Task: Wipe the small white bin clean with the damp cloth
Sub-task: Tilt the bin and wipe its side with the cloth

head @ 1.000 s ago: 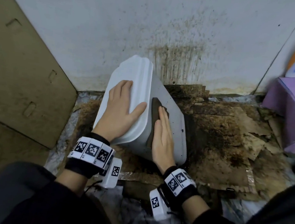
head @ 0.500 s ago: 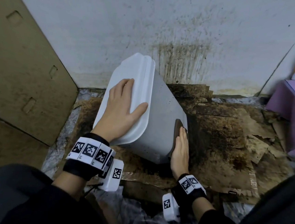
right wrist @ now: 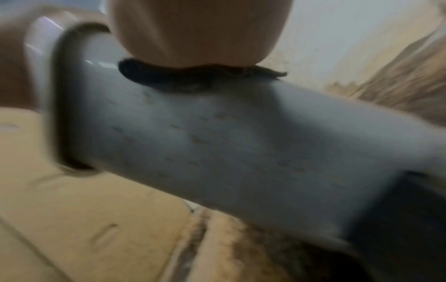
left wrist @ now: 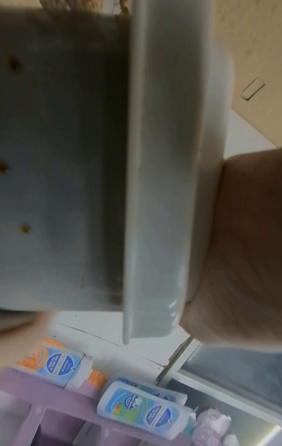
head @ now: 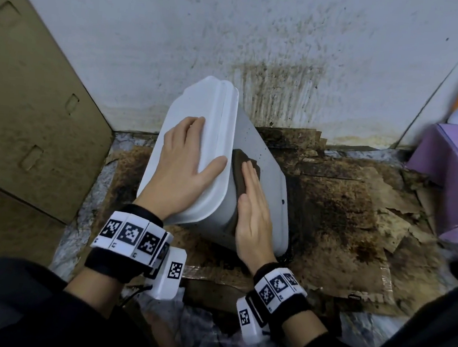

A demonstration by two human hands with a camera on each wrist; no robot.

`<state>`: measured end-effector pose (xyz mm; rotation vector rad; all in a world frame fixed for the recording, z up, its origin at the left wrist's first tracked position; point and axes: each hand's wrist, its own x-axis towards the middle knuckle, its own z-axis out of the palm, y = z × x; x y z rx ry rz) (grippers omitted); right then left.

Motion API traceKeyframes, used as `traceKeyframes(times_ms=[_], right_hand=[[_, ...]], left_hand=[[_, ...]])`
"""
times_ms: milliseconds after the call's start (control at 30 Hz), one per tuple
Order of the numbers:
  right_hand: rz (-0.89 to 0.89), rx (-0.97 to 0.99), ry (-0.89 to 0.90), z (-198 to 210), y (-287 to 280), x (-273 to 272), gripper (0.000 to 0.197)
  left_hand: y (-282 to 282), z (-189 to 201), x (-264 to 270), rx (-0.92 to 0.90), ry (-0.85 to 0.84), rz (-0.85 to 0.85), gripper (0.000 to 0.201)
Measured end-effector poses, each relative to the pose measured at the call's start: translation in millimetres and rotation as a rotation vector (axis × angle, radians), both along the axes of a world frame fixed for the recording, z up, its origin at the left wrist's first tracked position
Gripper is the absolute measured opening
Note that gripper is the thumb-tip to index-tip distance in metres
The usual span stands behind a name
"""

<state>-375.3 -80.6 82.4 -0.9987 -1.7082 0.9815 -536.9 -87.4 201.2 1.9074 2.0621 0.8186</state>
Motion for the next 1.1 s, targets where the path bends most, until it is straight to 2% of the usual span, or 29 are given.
traceKeyframes(times_ms=[67, 233, 333, 467, 600, 700, 900, 1000, 1100], right_hand=[[-0.051, -0.059, 0.005, -26.6, 5.4, 14.2, 0.052], [-0.194, -0.372, -0.030, -87.0, 8.2, 50.5, 0.051], [-0.224, -0.466, -0.022, -97.2, 10.5, 57.6, 0.048], [-0.255, -0.466, -0.017, -97.1, 12.2, 51.7, 0.051], [-0.263, -0.420, -0.048, -84.0, 7.0, 39.9, 0.061], [-0.229, -0.383, 0.009, -50.3, 3.1, 20.1, 0.062], [-0.002, -0.185, -0.034, 23.7, -7.1, -16.2, 0.059], [0.047, -0.133, -0.062, 27.4, -9.2, -14.4, 0.057], [0.016, -0.050, -0.087, 6.0, -2.4, 0.3, 0.055]], left_hand=[[-0.1, 0.4, -0.3, 0.000, -0.010, 0.003, 0.090], [0.2, 1.8, 0.0, -0.005, -0.036, 0.007, 0.091], [0.8, 1.8, 0.7, 0.003, -0.052, 0.002, 0.089], [0.4, 2.0, -3.0, 0.003, -0.059, 0.008, 0.089], [0.7, 3.0, -1.6, -0.009, -0.041, 0.012, 0.092], [1.8, 3.7, 1.3, -0.018, -0.030, 0.006, 0.093], [2.5, 0.2, -1.5, -0.010, -0.011, 0.014, 0.094], [1.6, -1.1, -4.8, -0.010, -0.013, 0.017, 0.094], [0.9, -0.2, -4.4, -0.001, -0.026, 0.012, 0.093]])
